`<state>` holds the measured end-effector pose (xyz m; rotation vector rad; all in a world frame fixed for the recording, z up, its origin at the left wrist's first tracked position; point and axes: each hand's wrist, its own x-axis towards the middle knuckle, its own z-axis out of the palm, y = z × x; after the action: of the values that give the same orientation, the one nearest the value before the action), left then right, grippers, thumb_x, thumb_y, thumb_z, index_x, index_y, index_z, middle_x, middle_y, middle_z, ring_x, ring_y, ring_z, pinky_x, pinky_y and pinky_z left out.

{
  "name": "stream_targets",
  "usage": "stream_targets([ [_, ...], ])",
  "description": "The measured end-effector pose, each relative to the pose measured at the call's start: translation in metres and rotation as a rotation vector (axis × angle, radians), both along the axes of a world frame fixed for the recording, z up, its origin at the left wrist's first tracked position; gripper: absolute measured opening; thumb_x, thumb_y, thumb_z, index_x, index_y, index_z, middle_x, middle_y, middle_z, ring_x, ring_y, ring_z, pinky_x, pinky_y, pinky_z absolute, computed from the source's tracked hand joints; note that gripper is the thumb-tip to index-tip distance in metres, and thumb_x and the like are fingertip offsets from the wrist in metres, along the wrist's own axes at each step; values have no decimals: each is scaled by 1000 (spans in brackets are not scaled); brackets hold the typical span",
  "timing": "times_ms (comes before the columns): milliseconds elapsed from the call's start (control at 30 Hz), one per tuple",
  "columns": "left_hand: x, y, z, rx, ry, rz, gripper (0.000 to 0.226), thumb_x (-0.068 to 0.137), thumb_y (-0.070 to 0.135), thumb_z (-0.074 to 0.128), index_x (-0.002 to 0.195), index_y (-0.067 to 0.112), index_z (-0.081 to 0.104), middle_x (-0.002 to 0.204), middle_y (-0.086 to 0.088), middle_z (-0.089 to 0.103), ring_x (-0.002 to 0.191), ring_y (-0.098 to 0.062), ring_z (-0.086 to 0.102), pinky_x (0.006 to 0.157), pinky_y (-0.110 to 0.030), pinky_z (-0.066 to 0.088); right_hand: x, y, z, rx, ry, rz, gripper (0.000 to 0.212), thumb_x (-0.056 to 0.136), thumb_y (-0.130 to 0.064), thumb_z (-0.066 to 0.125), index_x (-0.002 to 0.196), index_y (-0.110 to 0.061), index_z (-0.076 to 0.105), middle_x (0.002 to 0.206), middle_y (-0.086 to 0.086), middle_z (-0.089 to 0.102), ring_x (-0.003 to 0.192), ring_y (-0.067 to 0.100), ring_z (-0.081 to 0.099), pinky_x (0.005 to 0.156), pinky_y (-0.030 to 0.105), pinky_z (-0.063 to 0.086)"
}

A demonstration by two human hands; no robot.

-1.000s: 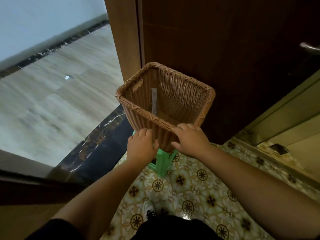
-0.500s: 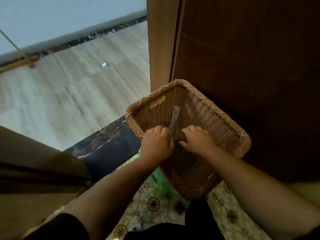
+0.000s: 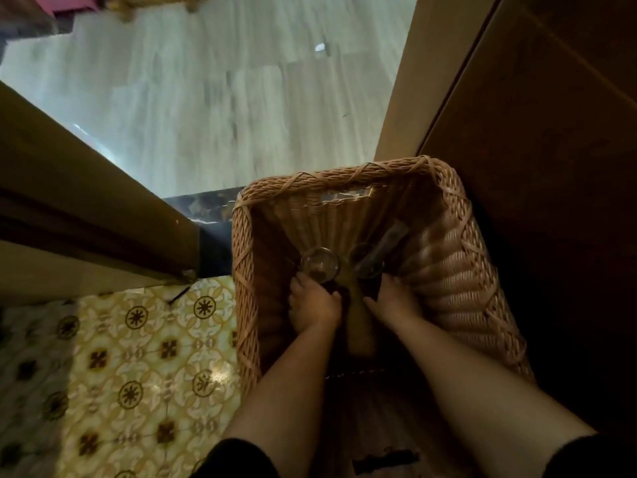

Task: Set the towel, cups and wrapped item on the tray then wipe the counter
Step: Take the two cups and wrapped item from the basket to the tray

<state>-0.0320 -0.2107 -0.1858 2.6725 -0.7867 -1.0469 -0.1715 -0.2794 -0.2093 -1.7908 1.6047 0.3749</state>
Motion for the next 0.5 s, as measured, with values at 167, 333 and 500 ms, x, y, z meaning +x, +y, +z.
stream_targets([
  [167, 0, -18, -63, -73, -5, 204, 112, 79, 47, 75, 154, 12, -1, 161, -13, 14, 139, -35, 34, 103, -48, 40, 14, -10, -69, -94, -305, -332, 113, 74, -36, 84, 156, -6, 12, 156, 20, 27, 143, 35, 28, 115, 46, 28],
  [333, -1, -22, -85, -165, -20, 211, 121, 75, 51, 77, 154, 12, -6, 163, -15, 8, 144, -32, 28, 106, -43, 37, 22, -11, -93, -132, -424, -457, 125, 64, -34, 91, 156, -8, 11, 158, 18, 25, 145, 33, 25, 116, 47, 26],
  [500, -4, -29, -93, -201, -15, 226, 120, 75, 45, 79, 154, 13, -5, 161, -15, 14, 143, -33, 28, 106, -46, 38, 27, -18, -97, -164, -540, -504, 120, 62, -23, 93, 154, -7, 18, 156, 16, 31, 143, 30, 29, 117, 45, 25],
])
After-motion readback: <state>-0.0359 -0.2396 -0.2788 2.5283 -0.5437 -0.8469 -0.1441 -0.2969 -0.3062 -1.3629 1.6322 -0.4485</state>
